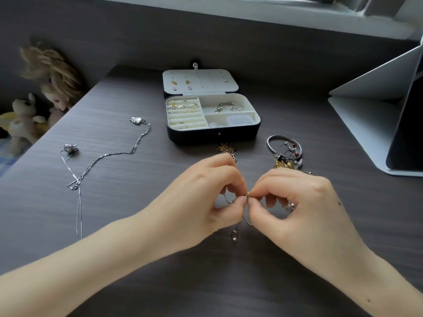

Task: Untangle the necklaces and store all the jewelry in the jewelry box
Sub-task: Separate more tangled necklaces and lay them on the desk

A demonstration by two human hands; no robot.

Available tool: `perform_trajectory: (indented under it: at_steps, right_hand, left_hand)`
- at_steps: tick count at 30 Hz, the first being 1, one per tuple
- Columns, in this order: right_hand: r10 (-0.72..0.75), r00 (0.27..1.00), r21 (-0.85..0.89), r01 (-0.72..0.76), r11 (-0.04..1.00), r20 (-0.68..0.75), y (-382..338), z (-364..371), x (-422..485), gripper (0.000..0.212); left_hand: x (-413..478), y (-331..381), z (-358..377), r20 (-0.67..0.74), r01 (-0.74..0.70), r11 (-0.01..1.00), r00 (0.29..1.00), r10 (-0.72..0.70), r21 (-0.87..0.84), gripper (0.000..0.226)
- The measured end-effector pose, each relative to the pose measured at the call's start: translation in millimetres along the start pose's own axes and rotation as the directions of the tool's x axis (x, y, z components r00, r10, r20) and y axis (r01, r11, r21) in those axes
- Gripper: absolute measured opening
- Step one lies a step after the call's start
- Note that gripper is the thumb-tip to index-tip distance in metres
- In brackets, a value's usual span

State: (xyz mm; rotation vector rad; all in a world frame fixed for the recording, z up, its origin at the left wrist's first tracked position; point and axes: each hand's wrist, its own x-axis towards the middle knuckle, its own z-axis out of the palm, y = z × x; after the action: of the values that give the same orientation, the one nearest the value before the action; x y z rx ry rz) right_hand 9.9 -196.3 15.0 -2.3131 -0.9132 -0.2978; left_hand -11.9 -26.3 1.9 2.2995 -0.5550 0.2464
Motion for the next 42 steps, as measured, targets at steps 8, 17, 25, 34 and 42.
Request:
perform_trajectory:
  at_steps: [8,17,25,34,42]
  right_hand:
    - [0.303,0.939,0.422,-0.343,0.839,0.162,-9,-5,1,0.016]
    - [0.445,0.856,0.666,-0.494,0.559,0.262,-8,-4,2,0.009]
    - [0.444,0.851,0.693,-0.501,0.519,0.282,-8,-4,3,0.009]
    - [0.371,0.905,0.594,-0.418,0.688,0.208,-11,-6,2,0.012]
    - [0.343,0.934,0.409,-0.352,0.842,0.099,-9,-4,0,0.008]
  left_hand:
    - [0,2,-2,0.023,0.002,1.000,1.000,-0.002,0.024,0.009]
    - [2,9,-5,0.095,0.305,0.878,0.952,-0.291,-0.368,0.007]
    - [3,7,-6,0.077,0.347,0.846,0.935,-0.347,-0.405,0.014]
    - [4,8,-11,0.097,0.356,0.812,0.931,-0.353,-0.463,0.023]
    - [4,5,-9,0.090,0.360,0.846,0.931,-0.354,-0.393,0.007]
